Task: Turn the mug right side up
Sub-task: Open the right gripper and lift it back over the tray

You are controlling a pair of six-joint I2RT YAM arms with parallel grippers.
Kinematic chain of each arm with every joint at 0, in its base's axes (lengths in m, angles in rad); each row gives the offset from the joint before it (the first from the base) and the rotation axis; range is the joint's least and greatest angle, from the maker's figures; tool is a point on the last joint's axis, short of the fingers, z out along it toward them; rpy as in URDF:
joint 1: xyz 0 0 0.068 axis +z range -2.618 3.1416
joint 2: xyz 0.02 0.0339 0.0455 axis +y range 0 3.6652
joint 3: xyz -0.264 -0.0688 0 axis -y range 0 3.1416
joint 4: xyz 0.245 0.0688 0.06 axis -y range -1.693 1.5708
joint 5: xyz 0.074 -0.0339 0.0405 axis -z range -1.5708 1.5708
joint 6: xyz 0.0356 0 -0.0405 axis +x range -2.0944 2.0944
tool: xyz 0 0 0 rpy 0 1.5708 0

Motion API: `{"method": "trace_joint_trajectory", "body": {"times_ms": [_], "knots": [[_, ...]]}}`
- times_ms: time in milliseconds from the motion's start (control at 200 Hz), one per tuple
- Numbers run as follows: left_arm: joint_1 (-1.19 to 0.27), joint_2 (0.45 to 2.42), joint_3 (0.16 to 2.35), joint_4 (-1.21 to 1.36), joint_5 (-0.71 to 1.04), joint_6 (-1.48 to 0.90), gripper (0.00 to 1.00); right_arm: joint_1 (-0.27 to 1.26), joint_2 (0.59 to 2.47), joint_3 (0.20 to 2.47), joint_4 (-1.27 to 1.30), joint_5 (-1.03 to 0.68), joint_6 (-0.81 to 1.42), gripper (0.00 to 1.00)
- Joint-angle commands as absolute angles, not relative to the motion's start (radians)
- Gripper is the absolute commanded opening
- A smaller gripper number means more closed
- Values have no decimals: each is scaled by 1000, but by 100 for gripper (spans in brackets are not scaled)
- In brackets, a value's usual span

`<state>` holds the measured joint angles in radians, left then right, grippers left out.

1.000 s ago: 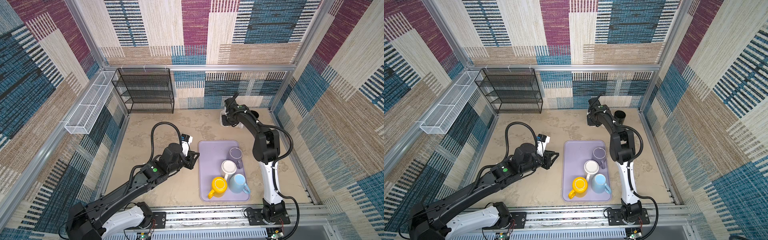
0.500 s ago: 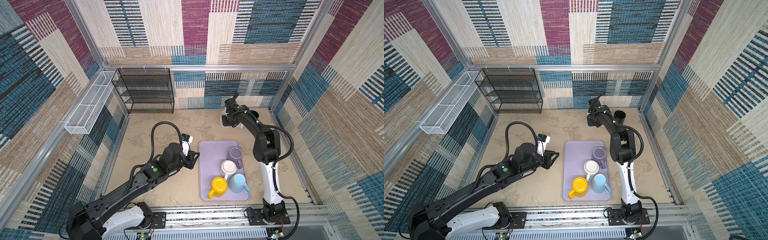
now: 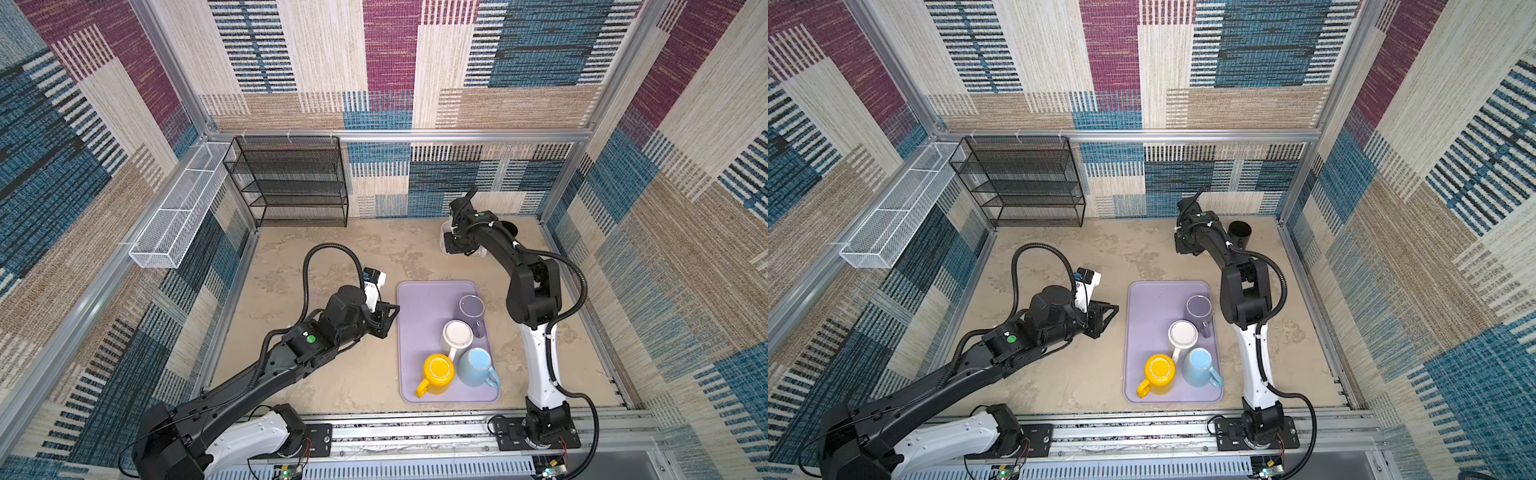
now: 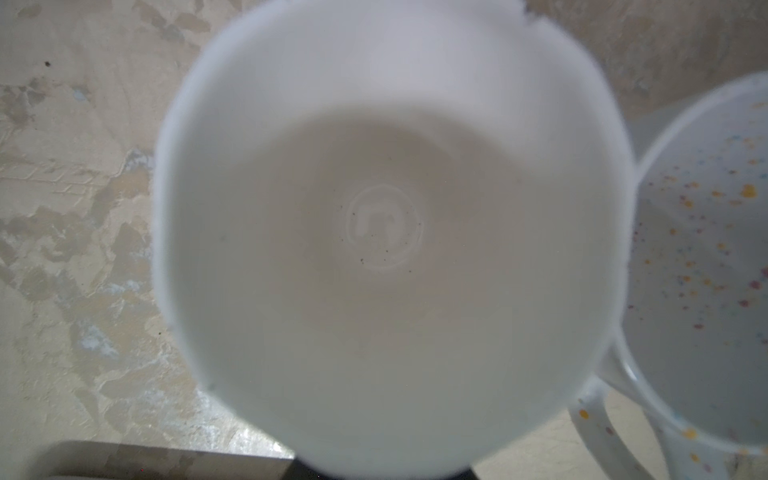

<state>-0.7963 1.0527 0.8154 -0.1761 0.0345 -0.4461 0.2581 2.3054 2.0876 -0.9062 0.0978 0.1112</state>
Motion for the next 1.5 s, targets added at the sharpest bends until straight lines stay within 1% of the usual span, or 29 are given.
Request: {"method": "trace_joint_trajectory", "body": {"times_ms": [0,341,581,721,957,1237,1493], "knots": [[-796,1052,820,-170,45,-446,33,259,2290,2083,-896,112,106,29],[-797,1055,819,-173,45,-445,34,259,2270,2081,-897,119,102,50],[-798,1055,819,-175,46,-442,34,258,2222,2061,-894,136,99,56],[-797,1056,820,-175,48,-442,34,259,2171,2026,-877,144,100,62],[-799,1060,823,-176,48,-439,34,258,2039,1877,-793,107,96,64],[-810,1095,836,-176,47,-432,34,261,1800,1532,-542,-34,78,65],[-835,1119,813,-175,72,-403,34,259,1610,1276,-371,-130,103,64]]}}
